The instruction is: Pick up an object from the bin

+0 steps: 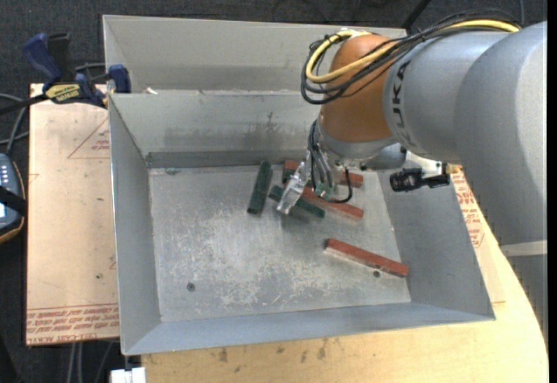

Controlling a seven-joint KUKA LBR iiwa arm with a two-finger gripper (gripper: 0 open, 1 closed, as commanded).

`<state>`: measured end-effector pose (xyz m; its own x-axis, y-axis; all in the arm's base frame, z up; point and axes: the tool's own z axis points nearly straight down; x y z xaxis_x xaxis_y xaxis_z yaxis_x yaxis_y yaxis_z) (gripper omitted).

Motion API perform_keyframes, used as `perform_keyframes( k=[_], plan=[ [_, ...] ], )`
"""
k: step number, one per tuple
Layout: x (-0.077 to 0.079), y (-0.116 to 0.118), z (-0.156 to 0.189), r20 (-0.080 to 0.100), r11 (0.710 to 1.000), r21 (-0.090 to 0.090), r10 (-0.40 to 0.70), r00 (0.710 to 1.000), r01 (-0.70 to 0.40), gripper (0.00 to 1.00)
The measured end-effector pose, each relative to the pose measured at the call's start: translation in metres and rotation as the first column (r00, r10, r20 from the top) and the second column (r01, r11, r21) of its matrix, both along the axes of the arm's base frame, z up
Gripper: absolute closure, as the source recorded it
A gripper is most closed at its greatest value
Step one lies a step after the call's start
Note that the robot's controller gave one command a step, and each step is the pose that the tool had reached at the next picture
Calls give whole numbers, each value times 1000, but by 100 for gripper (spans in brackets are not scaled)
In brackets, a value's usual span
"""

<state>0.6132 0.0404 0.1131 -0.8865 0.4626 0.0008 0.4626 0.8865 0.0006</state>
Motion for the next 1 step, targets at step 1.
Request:
perform_keyframes(
  k=[1],
  plan=[
    [2,0,13,6,1000,0,1,1000,-1,100]
  ],
)
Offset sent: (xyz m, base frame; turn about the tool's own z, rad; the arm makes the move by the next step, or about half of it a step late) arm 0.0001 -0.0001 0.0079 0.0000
